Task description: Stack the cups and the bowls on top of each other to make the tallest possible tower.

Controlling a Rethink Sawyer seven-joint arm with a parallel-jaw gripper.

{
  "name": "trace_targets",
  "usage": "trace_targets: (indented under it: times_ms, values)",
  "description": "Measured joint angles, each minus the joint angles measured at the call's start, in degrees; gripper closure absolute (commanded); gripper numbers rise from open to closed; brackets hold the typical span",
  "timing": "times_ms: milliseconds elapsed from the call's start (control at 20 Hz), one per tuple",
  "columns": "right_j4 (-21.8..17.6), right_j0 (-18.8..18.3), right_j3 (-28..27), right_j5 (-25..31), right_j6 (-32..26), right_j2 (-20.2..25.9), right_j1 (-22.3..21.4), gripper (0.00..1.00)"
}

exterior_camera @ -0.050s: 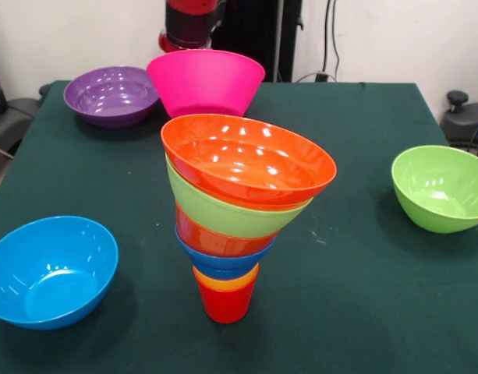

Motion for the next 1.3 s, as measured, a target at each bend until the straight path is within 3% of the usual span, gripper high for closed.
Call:
trace_targets:
  times_ms: [700,1300]
  values:
    - [-0.04,-3.09,0.68,2.61,0.00,3.42,-8.63,0.00]
    - [-0.03,-3.11,0.67,2.61,0.00,4.13,-8.05,0.00]
